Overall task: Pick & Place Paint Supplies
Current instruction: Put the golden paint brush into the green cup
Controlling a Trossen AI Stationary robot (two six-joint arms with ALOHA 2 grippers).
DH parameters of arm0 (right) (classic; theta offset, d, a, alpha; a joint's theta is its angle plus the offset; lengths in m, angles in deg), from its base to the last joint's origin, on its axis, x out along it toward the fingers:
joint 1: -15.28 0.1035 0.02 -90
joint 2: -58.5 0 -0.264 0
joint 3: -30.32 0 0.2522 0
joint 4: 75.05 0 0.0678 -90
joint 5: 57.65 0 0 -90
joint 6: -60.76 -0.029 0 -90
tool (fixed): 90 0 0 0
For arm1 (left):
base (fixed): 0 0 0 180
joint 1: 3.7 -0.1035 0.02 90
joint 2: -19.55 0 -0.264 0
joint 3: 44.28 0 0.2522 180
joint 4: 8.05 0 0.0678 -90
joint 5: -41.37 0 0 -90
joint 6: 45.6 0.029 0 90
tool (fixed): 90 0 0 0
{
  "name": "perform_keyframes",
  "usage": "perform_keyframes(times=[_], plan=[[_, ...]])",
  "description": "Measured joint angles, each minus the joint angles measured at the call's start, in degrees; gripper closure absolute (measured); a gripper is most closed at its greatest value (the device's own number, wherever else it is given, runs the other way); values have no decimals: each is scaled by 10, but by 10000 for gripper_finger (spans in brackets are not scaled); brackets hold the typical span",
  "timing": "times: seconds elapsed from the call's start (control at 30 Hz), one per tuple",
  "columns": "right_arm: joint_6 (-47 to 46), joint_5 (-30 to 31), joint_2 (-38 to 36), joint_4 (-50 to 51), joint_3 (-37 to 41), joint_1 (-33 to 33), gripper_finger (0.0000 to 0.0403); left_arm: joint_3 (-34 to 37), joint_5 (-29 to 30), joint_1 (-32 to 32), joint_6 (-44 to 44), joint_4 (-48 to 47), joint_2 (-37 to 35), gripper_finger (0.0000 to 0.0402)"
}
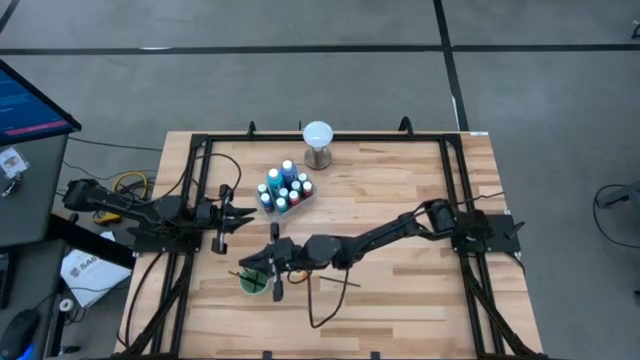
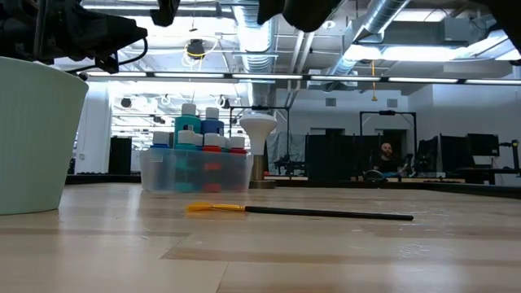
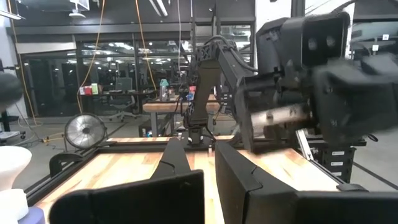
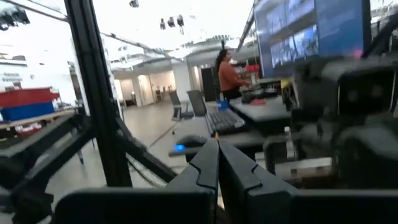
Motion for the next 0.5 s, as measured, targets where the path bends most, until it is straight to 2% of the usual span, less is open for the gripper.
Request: perform_keyframes(times=[0.5], plan=[[26, -12, 3, 40, 0, 0, 402, 0, 0, 0, 0, 2, 4, 401]])
